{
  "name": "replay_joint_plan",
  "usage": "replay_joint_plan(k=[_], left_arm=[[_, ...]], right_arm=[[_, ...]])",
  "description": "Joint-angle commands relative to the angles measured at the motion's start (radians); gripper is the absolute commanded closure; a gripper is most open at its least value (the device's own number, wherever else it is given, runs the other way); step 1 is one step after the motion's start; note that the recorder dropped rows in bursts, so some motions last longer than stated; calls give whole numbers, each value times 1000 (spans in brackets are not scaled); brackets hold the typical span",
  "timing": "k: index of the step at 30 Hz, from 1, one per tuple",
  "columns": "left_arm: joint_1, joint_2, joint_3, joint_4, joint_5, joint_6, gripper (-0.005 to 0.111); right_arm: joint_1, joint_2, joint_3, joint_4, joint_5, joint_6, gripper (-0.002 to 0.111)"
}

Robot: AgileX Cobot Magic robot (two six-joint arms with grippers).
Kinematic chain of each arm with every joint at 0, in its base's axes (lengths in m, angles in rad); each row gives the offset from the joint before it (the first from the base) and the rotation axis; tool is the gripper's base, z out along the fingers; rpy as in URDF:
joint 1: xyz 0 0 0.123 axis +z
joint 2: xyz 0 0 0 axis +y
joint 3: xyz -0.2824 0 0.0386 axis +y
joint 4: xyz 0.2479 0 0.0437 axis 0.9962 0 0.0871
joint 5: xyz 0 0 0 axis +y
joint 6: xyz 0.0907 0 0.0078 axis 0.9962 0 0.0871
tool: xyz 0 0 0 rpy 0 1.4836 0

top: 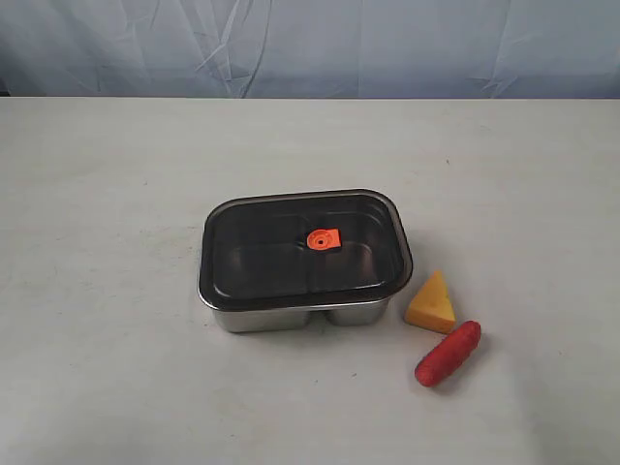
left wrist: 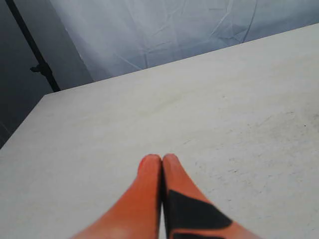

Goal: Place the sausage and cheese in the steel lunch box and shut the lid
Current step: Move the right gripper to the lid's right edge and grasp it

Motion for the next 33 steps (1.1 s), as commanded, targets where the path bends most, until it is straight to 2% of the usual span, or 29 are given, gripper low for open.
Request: replay_joint_plan(k=[1,2,5,7,9,14,18,21,23,27,29,30,33], left_arm=[[-17,-5,-1,-1,-8,-7,107],[-17,-5,-1,-1,-8,-7,107],[-17,-5,-1,-1,-8,-7,107],[-17,-5,-1,-1,-8,-7,107],[-17,-5,-1,-1,-8,-7,107],[-17,-5,-1,-1,-8,-7,107],[-17,-5,-1,-1,-8,-7,107],[-17,-5,-1,-1,-8,-7,107],[-17,-5,-1,-1,-8,-7,107],[-29,-5,-1,-1,-10,-7,107],[-36,-5,-1,-4,-8,-7,107],[-36,-5,-1,-4,-8,-7,107],[-36,-5,-1,-4,-8,-7,107]], right_arm=[[50,-7,-19,403,1,-60,108],[83,-7,-45,470,69,-169,108],[176,-7,-119,630,235,-676,108],[219,-7,-137,750,250,-838,108],[245,29,-151,759,237,-872,108],[262,276,-182,611,255,-872,108],[262,746,-304,533,275,-897,108],[262,1081,-559,492,466,-998,108],[231,1198,-677,441,512,-998,108],[69,1258,-792,467,508,-1031,108],[-47,1304,-827,614,617,-1227,108],[-139,1358,-853,750,750,-1392,108],[-253,1481,-880,1015,1036,-1620,108]])
